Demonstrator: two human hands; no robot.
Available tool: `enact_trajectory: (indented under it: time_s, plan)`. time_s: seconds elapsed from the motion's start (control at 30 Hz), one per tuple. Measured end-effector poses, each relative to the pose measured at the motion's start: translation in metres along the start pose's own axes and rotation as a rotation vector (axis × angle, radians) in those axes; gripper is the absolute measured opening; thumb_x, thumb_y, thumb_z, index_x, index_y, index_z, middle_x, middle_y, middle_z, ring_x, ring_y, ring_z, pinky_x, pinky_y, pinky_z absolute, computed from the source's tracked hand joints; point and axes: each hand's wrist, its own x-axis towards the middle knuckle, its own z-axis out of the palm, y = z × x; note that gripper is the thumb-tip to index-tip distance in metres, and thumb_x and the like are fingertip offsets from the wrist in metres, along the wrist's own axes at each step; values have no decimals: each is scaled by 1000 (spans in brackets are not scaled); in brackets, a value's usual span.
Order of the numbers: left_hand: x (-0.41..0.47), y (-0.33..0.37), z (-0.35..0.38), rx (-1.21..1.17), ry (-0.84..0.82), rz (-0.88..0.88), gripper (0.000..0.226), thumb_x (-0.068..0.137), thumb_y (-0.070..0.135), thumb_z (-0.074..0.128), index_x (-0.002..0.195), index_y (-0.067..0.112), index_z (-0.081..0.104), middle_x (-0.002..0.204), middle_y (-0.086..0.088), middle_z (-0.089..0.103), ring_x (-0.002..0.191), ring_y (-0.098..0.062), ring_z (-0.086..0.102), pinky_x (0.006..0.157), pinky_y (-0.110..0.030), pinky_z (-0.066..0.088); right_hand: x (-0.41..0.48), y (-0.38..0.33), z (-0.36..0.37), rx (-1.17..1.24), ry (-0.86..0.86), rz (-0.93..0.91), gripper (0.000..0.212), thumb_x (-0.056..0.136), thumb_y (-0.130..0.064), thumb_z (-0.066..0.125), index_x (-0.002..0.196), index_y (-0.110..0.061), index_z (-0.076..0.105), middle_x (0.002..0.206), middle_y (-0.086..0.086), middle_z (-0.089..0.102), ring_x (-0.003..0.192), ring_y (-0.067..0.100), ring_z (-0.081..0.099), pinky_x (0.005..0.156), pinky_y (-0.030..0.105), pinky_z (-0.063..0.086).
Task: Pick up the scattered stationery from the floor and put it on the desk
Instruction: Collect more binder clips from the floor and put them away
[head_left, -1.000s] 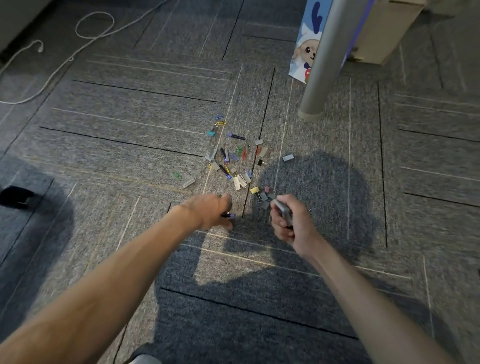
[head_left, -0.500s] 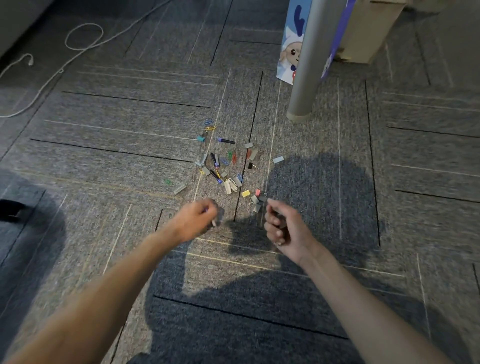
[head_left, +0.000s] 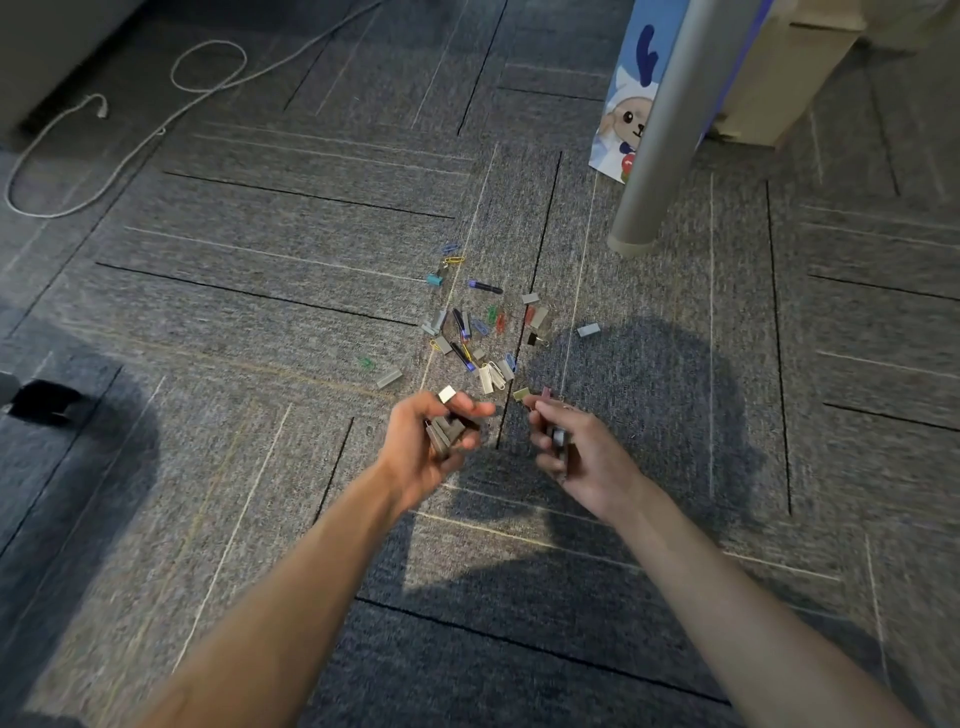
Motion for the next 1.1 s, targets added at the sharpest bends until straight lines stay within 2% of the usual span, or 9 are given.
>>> enact_trajectory:
  time_s: [0.17,0.33,0.47,0.57,0.67,0.77,0.87,0.97,1.1]
  plan:
    - [2,-2,-2,88,15,-2,16,79,15,37,75,14,53,71,-7,57,49,-15,44,39,-13,29,3,2,5,-123,14,-22,25,86,-30,60,98,-9,62,69,-5,51,54,6,37,37,15,30]
    - [4,0,-4,73,22,-36,28,89,31,38,71,16,54,64,-4,57,45,-17,43,38,-14,25,7,5,12,-141,36,-24,20,95,-28,55,96,-9,61,68,-5,51,52,7,39,37,16,31]
    - [1,0,-5,84,68,-55,22,91,33,43,82,15,51,65,-1,58,50,-19,54,35,-16,26,9,7,19,-188,21,-14,17,96,-26,55,95,-10,60,66,-5,48,49,6,40,35,16,29]
    - [-1,0,-3,115,83,-57,21,98,30,39,90,13,48,63,-3,58,62,-28,66,36,-18,34,11,7,24,-136,22,9,17,97,-27,54,95,-11,59,63,-6,47,45,5,38,33,17,26]
    - [1,-2,-1,79,75,-95,19,99,30,39,98,13,47,63,-1,55,72,-32,68,38,-21,41,14,7,29,-57,23,32,17,97,-27,52,96,-11,58,62,-5,46,44,5,37,33,17,27]
    - [5,-7,-3,-8,113,-129,22,99,24,42,112,10,52,65,-3,53,86,-36,69,48,-25,54,16,7,30,-43,46,23,17,98,-26,51,94,-11,57,60,-6,45,45,6,37,34,17,27]
    - [7,-9,-1,-131,111,-132,29,99,19,40,123,9,52,63,-6,51,96,-38,67,74,-38,59,15,3,25,-12,80,3,17,100,-25,48,93,-11,55,58,-6,43,45,6,36,34,17,25]
    - [9,-10,-1,-191,156,-135,31,98,19,41,125,7,52,57,-5,49,81,-30,69,82,-45,57,13,-1,19,3,93,-19,18,100,-25,48,93,-11,55,58,-5,43,46,7,37,35,18,26]
    - [11,-10,-1,-292,238,-116,24,91,16,54,111,4,56,54,-3,47,56,-17,53,80,-46,57,11,-3,14,10,92,-24,17,99,-25,50,91,-11,57,59,-5,43,47,7,38,37,18,26]
